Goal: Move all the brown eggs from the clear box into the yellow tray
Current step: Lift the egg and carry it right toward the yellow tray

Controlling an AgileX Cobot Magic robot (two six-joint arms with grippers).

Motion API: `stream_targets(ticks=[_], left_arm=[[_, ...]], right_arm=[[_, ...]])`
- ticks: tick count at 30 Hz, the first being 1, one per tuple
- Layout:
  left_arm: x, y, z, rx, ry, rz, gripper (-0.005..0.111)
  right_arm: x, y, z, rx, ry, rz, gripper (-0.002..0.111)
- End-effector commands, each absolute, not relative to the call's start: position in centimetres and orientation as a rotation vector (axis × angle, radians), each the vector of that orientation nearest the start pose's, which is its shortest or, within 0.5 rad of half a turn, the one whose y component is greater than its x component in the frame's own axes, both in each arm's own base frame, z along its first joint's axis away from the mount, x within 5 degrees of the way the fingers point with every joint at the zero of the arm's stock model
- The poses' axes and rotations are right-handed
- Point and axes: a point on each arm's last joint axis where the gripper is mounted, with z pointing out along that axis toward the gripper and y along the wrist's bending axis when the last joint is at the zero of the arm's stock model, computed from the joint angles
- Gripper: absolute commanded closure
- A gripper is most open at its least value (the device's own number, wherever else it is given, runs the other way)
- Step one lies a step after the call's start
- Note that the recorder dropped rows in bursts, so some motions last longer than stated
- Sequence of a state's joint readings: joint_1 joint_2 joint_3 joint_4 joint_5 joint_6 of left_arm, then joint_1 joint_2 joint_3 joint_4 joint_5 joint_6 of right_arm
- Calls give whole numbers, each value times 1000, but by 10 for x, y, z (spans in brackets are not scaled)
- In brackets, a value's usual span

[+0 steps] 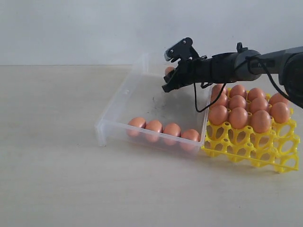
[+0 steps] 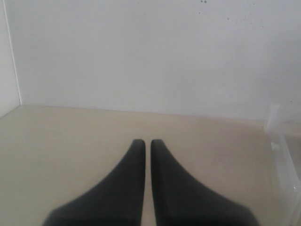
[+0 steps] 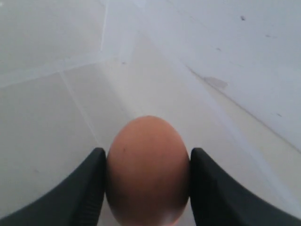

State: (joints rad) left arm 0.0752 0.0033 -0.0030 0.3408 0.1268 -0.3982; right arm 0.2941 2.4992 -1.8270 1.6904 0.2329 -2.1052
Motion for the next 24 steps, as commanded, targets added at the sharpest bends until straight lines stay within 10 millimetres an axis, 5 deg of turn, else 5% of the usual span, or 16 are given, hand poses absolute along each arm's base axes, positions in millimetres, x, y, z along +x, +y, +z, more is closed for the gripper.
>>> stream_targets(ticks=[1, 5, 8, 14, 24], left_arm=[[56, 8, 202, -139, 1599, 40, 103], [56, 8, 202, -139, 1599, 40, 103], [56, 8, 202, -139, 1599, 40, 103], [56, 8, 202, -139, 1599, 40, 103], [56, 8, 202, -139, 1599, 40, 103]], right_arm=[[518, 172, 102, -908, 1938, -122, 109], [516, 176, 108, -828, 1944, -461, 109], [512, 186, 117, -647, 1910, -505, 109], [510, 198, 147, -183, 1813, -226, 109], [514, 189, 177, 155, 1770, 135, 109]])
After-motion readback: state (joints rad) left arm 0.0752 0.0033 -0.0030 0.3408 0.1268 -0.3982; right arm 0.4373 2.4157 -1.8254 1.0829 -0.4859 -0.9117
